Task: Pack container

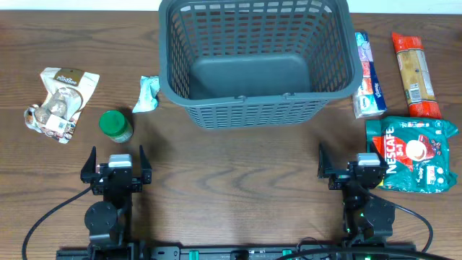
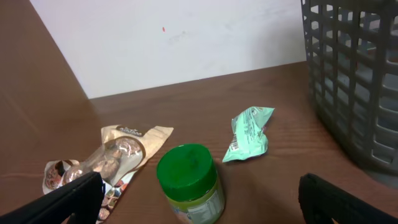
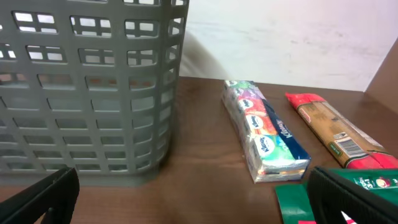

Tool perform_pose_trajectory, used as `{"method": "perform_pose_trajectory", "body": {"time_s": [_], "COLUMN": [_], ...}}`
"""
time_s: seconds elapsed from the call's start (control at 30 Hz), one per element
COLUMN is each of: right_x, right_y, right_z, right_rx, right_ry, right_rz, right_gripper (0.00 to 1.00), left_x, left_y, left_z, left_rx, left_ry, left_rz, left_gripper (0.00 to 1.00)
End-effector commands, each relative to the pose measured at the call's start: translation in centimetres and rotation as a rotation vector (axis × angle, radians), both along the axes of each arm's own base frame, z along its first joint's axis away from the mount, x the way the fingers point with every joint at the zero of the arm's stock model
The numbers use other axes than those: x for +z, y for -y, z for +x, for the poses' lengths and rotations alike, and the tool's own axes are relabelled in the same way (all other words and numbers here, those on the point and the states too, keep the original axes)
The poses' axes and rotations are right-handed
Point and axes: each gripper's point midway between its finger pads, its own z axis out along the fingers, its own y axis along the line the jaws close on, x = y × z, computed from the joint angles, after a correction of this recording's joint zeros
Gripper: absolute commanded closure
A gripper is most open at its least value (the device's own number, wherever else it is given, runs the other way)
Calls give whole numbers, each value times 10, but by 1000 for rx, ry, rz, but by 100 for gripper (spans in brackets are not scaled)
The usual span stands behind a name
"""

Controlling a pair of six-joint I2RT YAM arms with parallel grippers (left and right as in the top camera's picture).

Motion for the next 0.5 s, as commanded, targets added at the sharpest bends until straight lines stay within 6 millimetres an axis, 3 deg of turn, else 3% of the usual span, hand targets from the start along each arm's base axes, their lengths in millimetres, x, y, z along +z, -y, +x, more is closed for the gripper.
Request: {"method": "perform_pose_trajectory", "body": {"time_s": [0.0, 0.37, 0.47], "right_x": [-1, 4, 8], "right_y": [2, 2, 1], "right_z": [0, 0, 1], "right_rx": [-12, -12, -12], "right_ry": [-3, 16, 35], "right_rz": [15, 18, 111], "right_gripper": [1, 1, 1], "left_x": [-18, -18, -18], "left_y": [0, 0, 0], "left_z": [0, 0, 0], "left_rx": [-6, -6, -6], "left_ry": [-44, -44, -44], "left_rz": [10, 10, 10], "left_gripper": [1, 1, 1]}}
